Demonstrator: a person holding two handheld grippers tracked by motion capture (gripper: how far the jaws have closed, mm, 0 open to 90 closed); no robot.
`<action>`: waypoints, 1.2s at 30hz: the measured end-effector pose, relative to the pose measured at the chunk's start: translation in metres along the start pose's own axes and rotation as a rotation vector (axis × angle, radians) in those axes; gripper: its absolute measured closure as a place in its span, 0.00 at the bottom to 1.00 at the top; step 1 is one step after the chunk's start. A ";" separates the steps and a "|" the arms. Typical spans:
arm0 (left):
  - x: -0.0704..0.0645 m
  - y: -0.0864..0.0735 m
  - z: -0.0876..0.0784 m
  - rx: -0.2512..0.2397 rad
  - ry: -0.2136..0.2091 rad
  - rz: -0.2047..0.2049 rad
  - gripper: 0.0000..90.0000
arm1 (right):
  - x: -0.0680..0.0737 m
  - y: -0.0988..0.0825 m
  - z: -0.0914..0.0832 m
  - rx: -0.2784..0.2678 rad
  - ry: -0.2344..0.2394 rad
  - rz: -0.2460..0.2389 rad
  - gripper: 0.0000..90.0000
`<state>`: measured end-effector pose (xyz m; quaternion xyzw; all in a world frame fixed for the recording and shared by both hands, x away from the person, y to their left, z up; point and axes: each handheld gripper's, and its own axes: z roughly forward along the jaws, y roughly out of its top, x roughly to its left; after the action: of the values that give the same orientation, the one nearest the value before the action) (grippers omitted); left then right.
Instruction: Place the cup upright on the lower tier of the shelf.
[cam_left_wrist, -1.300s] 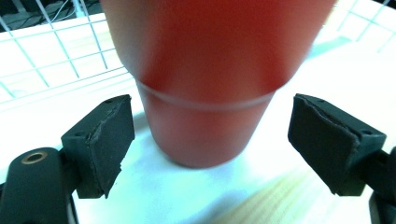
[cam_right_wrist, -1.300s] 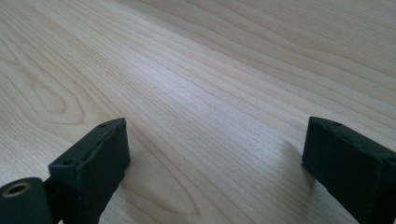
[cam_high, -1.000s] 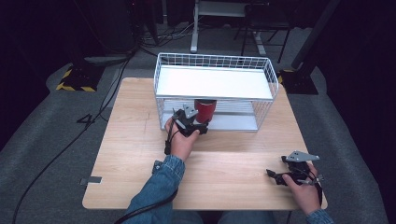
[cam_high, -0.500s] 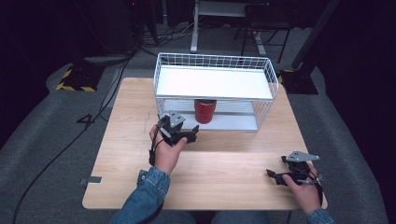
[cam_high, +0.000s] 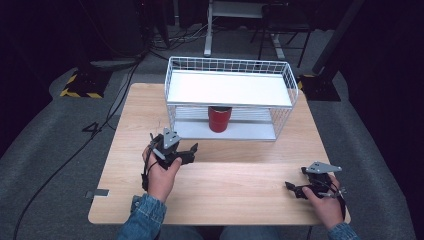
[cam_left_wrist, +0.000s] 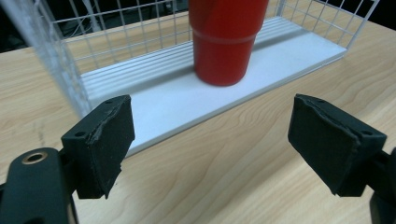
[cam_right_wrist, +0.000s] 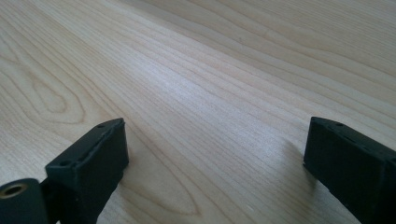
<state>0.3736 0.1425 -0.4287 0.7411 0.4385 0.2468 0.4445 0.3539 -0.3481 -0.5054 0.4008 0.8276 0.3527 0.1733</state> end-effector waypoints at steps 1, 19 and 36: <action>0.001 -0.002 -0.004 0.000 0.002 0.000 0.17 | 0.000 0.000 0.000 0.000 0.000 0.000 0.07; 0.006 -0.064 -0.047 0.197 -0.037 0.057 0.17 | 0.000 0.000 0.000 0.000 0.000 0.000 0.07; 0.016 -0.106 -0.052 0.366 -0.045 0.024 0.18 | 0.000 0.000 0.000 -0.001 0.001 0.000 0.07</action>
<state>0.2966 0.2024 -0.4971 0.8201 0.4573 0.1514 0.3089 0.3539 -0.3480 -0.5055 0.4006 0.8276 0.3534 0.1728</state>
